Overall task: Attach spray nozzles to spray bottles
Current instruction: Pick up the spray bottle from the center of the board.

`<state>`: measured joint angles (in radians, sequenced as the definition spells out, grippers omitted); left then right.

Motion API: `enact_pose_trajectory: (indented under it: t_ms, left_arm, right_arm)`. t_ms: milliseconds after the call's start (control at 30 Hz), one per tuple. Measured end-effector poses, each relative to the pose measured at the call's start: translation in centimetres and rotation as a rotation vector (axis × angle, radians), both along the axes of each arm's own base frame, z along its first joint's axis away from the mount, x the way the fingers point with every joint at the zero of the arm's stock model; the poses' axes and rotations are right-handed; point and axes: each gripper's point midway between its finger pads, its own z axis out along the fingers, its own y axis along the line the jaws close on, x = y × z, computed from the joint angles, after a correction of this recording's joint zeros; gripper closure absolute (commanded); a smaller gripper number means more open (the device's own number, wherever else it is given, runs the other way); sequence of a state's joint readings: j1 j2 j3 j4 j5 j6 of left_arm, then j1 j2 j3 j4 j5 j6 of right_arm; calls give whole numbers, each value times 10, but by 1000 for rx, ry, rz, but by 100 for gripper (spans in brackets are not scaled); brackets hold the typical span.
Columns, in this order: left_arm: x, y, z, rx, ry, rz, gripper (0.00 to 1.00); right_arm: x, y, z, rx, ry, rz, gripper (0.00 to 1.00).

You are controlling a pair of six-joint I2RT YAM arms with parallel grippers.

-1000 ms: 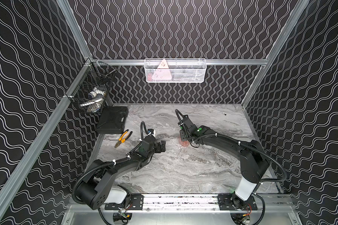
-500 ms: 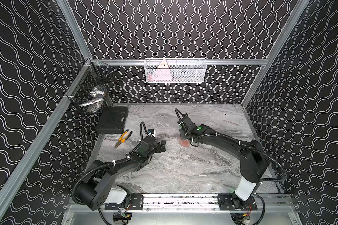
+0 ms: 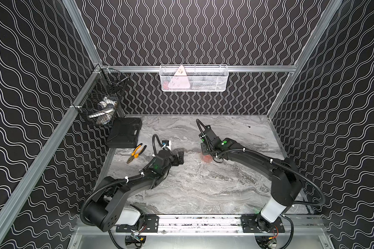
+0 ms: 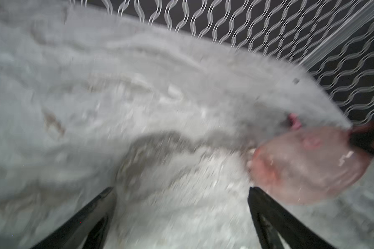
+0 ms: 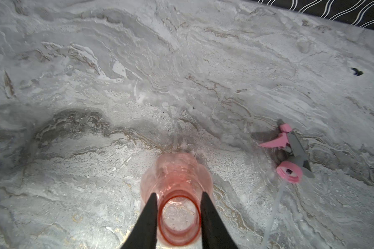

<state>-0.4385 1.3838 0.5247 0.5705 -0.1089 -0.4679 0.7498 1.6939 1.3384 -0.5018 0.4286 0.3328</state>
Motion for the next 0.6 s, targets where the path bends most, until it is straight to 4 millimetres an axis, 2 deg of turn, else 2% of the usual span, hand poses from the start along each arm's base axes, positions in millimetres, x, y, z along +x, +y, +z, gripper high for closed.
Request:
enact_pose_trajectory:
  t_ms: [67,200,300,400,500,533,600]
  left_arm:
    - [1,-8,8,-20,-33,-41,3]
    - [0,-30,0,-16,-50,-151,16]
    - [-5,-59,2,-12,-110,-286,13]
    - [-25,-107,11,52,-214,-491,11]
    - [-34,-148,28,117,-325,-668,8]
    - [-32,-155,33,139,-353,-696,1]
    - [-30,-165,36,174,-382,-745,1]
  right_arm:
    - [2,-13,6,21,-6,-26,82]
    - [7,-48,13,97,13,-89,83]
    - [11,-82,22,191,26,-153,84]
    - [14,-112,33,284,27,-205,84]
    - [14,-120,43,364,37,-198,84]
    - [14,-120,45,388,43,-189,84]
    - [12,-119,49,423,52,-170,84]
